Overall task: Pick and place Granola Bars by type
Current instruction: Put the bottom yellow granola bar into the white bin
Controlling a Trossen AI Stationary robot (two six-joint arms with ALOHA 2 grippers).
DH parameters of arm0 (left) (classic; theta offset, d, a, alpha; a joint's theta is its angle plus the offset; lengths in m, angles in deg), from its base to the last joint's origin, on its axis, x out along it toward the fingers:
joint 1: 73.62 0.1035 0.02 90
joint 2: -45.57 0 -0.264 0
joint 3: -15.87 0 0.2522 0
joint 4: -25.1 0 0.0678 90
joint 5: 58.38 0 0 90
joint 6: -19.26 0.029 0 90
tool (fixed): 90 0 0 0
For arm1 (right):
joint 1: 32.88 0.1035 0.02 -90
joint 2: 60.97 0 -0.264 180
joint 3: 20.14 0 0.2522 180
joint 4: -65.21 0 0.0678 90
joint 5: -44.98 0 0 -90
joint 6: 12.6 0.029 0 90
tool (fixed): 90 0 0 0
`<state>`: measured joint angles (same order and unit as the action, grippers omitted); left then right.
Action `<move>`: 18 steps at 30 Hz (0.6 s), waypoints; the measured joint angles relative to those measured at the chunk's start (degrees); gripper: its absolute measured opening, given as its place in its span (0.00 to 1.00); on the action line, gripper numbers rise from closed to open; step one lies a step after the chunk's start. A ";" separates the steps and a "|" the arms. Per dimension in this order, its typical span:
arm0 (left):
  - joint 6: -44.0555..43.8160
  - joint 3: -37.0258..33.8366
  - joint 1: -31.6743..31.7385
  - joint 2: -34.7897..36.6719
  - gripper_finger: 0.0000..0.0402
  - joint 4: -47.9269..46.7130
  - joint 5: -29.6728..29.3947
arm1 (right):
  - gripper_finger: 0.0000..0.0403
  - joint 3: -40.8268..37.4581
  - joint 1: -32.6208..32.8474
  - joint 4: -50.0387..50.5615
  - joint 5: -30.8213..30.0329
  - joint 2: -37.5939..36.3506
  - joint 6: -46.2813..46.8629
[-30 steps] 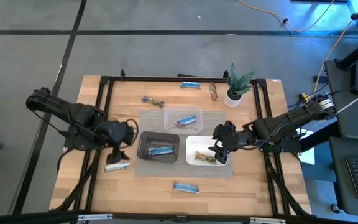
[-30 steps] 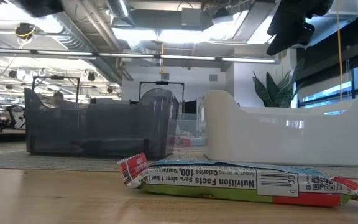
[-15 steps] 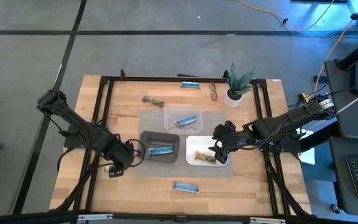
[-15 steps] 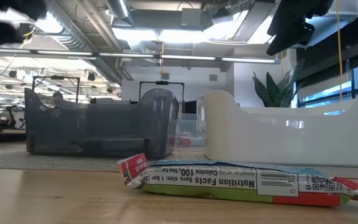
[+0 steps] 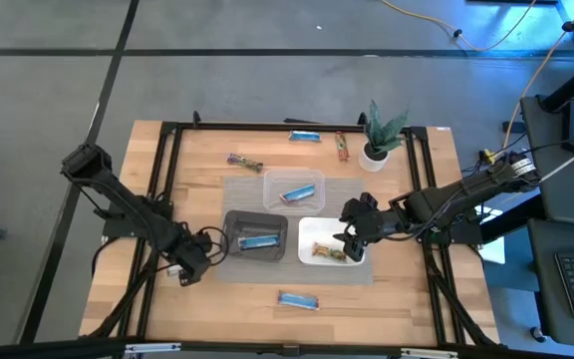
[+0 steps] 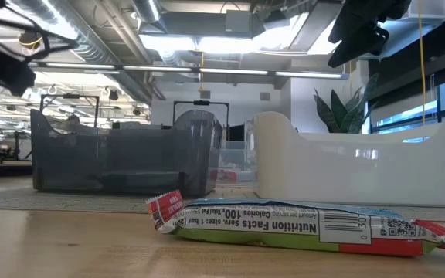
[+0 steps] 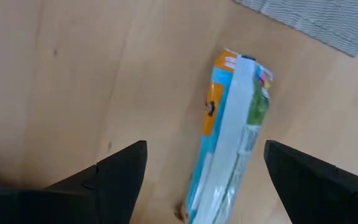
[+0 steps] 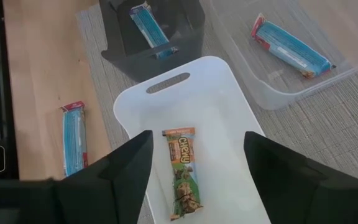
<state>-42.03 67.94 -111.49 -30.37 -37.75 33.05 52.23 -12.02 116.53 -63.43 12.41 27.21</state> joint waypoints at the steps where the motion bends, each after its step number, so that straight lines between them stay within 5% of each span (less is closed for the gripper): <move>1: 0.50 -0.66 -0.02 0.00 0.79 1.02 0.01 | 0.63 0.00 0.00 0.00 0.00 0.00 0.00; 18: 7.45 -1.14 -0.37 -8.15 0.68 4.82 1.11 | 0.63 0.00 0.00 0.00 0.00 0.00 0.12</move>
<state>-34.58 66.80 -111.86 -38.52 -32.93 34.16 52.23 -12.02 116.53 -63.43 12.41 27.33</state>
